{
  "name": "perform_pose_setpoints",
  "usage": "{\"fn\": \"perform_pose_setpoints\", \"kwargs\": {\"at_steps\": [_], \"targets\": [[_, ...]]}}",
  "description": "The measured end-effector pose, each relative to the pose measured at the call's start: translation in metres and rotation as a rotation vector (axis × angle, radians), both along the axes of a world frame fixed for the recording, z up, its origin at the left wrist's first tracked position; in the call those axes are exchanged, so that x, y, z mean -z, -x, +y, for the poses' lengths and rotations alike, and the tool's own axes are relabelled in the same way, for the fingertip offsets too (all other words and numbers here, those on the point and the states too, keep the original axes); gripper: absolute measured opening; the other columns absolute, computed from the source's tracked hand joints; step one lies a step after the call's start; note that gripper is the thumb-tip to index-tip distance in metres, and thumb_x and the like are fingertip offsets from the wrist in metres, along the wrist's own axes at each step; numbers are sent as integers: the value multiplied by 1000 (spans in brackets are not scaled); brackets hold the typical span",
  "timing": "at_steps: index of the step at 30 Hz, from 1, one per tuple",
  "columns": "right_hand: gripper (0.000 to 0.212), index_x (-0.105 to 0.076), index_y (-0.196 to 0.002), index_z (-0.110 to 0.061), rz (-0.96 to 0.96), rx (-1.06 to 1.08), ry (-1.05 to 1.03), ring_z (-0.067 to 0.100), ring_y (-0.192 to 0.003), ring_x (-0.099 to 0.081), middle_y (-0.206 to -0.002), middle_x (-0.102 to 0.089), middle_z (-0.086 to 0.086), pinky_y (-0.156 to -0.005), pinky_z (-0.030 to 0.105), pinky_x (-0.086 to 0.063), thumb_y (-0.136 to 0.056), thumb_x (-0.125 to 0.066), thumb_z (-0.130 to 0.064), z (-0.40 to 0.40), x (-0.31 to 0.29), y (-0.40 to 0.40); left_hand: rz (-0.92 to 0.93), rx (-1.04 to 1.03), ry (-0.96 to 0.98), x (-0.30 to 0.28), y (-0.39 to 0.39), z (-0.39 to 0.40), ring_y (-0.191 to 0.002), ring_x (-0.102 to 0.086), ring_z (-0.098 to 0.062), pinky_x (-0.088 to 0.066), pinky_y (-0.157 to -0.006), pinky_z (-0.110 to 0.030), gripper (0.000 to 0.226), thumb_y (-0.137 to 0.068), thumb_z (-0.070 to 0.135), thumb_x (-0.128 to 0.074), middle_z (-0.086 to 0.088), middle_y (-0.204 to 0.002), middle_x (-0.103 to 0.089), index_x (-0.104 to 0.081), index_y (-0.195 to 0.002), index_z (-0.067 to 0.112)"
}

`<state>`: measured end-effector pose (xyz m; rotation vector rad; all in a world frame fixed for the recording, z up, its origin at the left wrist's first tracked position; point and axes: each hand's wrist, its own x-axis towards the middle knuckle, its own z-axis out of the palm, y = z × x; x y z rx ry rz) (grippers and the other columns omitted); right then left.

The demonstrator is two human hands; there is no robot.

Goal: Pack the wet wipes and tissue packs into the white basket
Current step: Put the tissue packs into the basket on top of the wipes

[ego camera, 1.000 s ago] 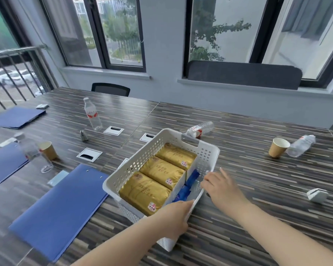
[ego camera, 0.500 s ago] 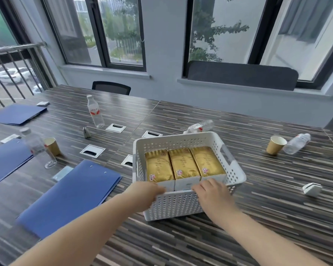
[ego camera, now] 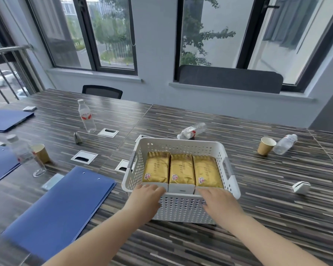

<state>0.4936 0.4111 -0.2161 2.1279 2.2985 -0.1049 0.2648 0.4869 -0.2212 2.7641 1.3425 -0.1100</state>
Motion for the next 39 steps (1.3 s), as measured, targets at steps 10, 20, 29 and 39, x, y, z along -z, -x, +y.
{"fn": "perform_pose_setpoints", "kwargs": {"at_steps": [10,20,29,39], "targets": [[14,-55,-77,-25,-36,87,-127,15,-62,-61,-73,-66,-7,-51,25,-33,-85,-63,-33,4,7,-12,-90,-26,-192,23,-20,11,-80,-66,-19,-51,-72,-38,38,-52,37,-87,8,-79,-66,-65,-80,25],[40,-51,-52,-25,-107,142,-209,9,-31,-35,-41,-47,-9,-39,18,-17,-46,-91,-25,28,18,-8,-118,25,-252,23,-24,51,-63,-65,-15,-50,-58,-30,42,-38,32,-91,12,-62,-62,-60,-65,28],[40,-52,-52,-23,-157,156,-260,10,-31,-37,-40,-47,-6,-37,21,-18,-46,-91,-26,54,19,-15,-136,36,-280,24,-33,83,-67,-66,-17,-50,-62,-33,39,-44,31,-91,13,-66,-64,-61,-68,26],[32,-55,-60,-22,-108,167,-230,10,-37,-47,-48,-54,-6,-37,21,-26,-55,-86,-23,58,26,-18,-151,38,-297,29,-35,87,-76,-70,-21,-53,-72,-41,39,-47,33,-91,10,-74,-68,-62,-71,24]]}}
